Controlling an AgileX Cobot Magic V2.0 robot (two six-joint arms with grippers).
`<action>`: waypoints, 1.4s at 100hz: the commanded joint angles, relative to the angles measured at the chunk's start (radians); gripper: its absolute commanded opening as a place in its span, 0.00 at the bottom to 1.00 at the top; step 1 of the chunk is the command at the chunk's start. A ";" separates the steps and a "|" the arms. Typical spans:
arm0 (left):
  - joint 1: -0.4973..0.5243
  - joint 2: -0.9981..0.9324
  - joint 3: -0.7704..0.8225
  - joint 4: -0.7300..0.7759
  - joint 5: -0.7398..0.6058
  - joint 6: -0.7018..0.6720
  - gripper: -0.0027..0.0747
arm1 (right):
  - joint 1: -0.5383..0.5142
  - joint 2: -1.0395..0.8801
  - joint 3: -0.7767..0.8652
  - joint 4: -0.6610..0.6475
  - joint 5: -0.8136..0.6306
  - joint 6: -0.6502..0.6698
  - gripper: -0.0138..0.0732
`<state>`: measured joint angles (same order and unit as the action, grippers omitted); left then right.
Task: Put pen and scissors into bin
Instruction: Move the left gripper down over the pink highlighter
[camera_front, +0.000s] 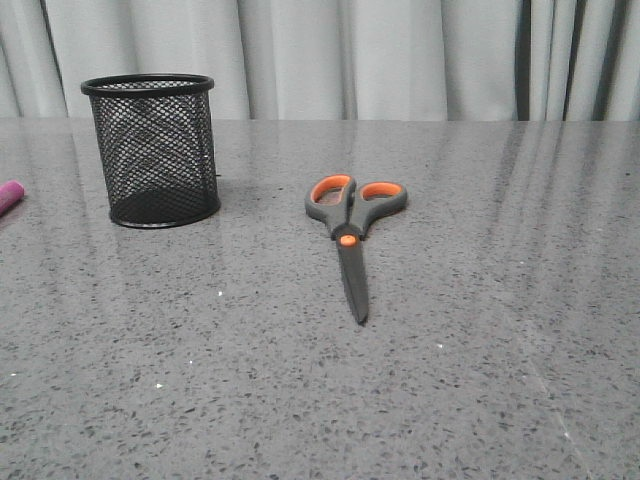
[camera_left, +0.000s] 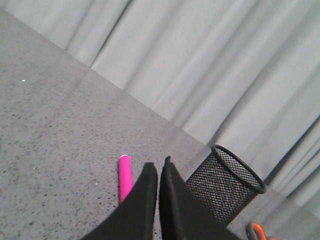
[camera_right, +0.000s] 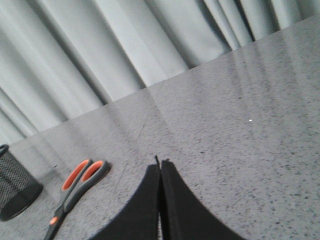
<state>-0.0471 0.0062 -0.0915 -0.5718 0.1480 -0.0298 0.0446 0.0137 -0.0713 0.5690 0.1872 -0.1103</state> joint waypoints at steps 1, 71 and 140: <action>-0.008 0.066 -0.129 0.111 0.042 0.003 0.01 | -0.004 0.073 -0.099 -0.017 0.017 -0.009 0.09; -0.008 0.661 -0.714 0.377 0.650 0.008 0.01 | -0.004 0.746 -0.648 -0.142 0.501 -0.011 0.08; -0.008 0.891 -0.776 0.204 0.662 0.247 0.53 | -0.004 0.746 -0.648 -0.142 0.500 -0.018 0.69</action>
<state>-0.0471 0.8682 -0.8126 -0.3370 0.8616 0.2101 0.0446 0.7561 -0.6859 0.4218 0.7413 -0.1136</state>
